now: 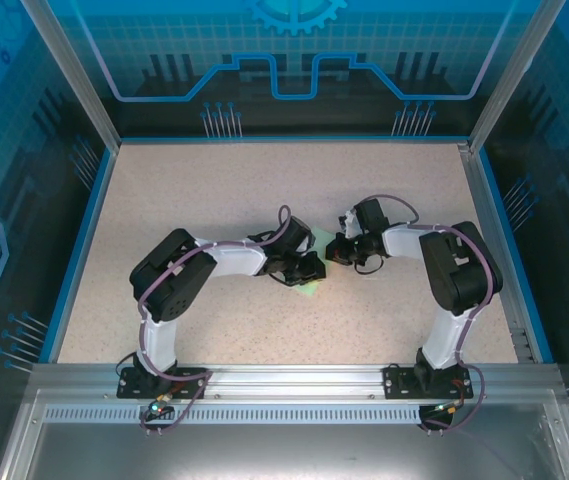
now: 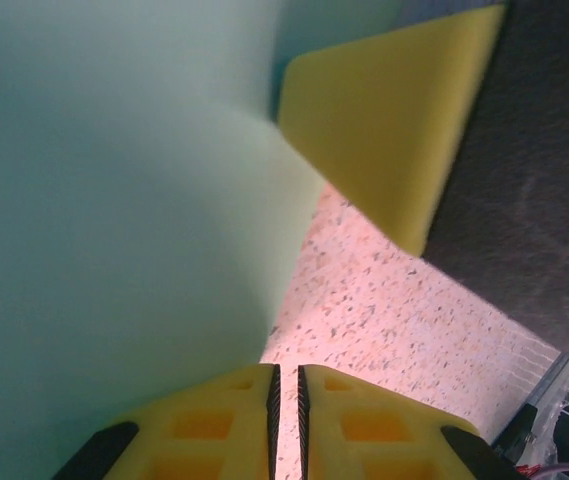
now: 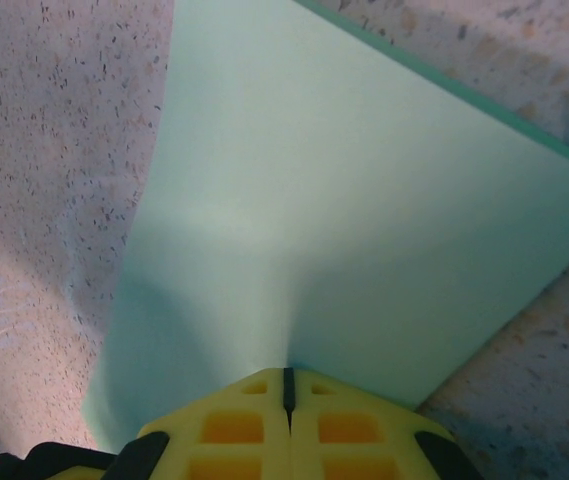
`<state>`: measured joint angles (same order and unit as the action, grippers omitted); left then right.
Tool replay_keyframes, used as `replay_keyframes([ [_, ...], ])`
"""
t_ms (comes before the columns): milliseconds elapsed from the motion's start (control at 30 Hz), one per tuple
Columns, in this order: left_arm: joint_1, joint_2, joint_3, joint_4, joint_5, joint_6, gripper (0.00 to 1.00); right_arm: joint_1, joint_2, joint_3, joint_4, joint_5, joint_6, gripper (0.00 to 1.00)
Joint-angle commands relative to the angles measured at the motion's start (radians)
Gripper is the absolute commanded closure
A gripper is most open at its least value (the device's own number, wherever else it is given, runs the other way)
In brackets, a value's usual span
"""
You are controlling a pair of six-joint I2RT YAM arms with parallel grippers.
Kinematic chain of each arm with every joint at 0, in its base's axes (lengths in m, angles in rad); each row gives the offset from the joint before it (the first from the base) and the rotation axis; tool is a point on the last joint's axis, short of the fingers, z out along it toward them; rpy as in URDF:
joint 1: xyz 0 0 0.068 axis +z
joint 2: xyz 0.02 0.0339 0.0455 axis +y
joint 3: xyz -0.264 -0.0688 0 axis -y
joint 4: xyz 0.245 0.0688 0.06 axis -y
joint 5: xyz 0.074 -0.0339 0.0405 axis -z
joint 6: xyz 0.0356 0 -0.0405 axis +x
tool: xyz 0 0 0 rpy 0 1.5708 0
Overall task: Fold a paper plane with a square sheet of paper (pick it up from the middle)
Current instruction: First fold in half a square sheet of paper at the center of the table.
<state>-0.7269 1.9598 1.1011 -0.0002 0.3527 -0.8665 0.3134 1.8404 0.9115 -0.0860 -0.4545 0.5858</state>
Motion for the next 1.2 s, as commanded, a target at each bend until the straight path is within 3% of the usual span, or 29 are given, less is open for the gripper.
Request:
replay_keyframes([
  [0, 0.001, 0.033, 0.032, 0.012, 0.006, 0.032, 0.84, -0.005, 0.044, 0.009, -0.042, 0.033, -0.005, 0.95],
  [233, 0.0, 0.047, 0.028, 0.006, -0.013, 0.05, 0.85, -0.005, 0.053, 0.014, -0.051, 0.037, -0.003, 0.96],
  [533, -0.009, -0.017, -0.122, -0.009, 0.031, 0.035, 0.85, -0.005, 0.066, 0.023, -0.078, 0.066, -0.003, 0.96],
  [1167, -0.085, -0.122, -0.13, -0.282, 0.008, 0.155, 0.87, -0.005, 0.073, 0.028, -0.101, 0.089, -0.011, 0.96],
])
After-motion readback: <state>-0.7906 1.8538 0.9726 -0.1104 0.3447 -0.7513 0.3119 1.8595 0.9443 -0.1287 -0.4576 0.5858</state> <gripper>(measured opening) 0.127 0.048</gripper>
